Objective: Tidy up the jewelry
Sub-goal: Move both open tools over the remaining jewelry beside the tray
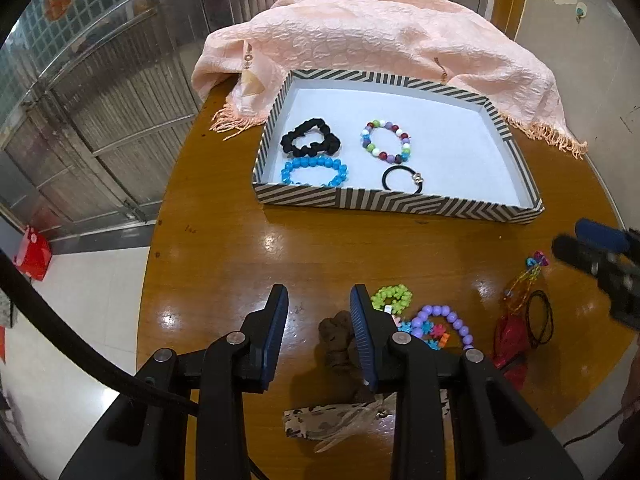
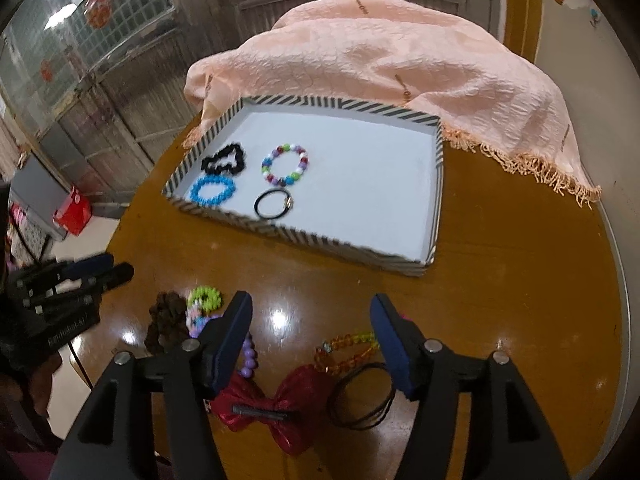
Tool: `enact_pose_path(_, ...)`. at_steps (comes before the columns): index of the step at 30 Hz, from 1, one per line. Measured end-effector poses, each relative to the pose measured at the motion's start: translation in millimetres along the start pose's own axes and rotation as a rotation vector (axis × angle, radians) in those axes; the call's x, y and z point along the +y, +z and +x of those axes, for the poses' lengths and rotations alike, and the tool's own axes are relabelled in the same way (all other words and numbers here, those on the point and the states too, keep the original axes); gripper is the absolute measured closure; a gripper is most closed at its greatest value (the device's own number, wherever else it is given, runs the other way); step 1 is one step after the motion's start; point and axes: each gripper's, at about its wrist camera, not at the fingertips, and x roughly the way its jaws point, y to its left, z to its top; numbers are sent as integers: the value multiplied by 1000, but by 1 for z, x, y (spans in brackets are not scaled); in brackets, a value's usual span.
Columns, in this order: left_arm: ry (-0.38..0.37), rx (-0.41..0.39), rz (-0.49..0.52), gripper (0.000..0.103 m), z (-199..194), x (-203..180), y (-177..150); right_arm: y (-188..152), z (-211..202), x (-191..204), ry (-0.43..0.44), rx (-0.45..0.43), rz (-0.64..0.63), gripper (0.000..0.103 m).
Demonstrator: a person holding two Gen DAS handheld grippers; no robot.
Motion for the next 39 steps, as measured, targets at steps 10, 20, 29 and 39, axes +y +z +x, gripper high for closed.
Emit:
enact_pose_path(10, -4, 5, -12, 81, 0, 1, 0, 59, -21, -23, -123, -128, 30, 22)
enact_pose_path(20, 11, 15, -70, 81, 4, 20, 0, 91, -29, -39, -139, -171, 61, 22)
enact_pose_path(29, 36, 46, -89, 81, 14, 39, -4, 54, -17, -27, -104, -87, -7, 22)
enact_pose_path(39, 36, 52, -61, 81, 19, 38, -10, 9, -4, -6, -64, -21, -66, 22)
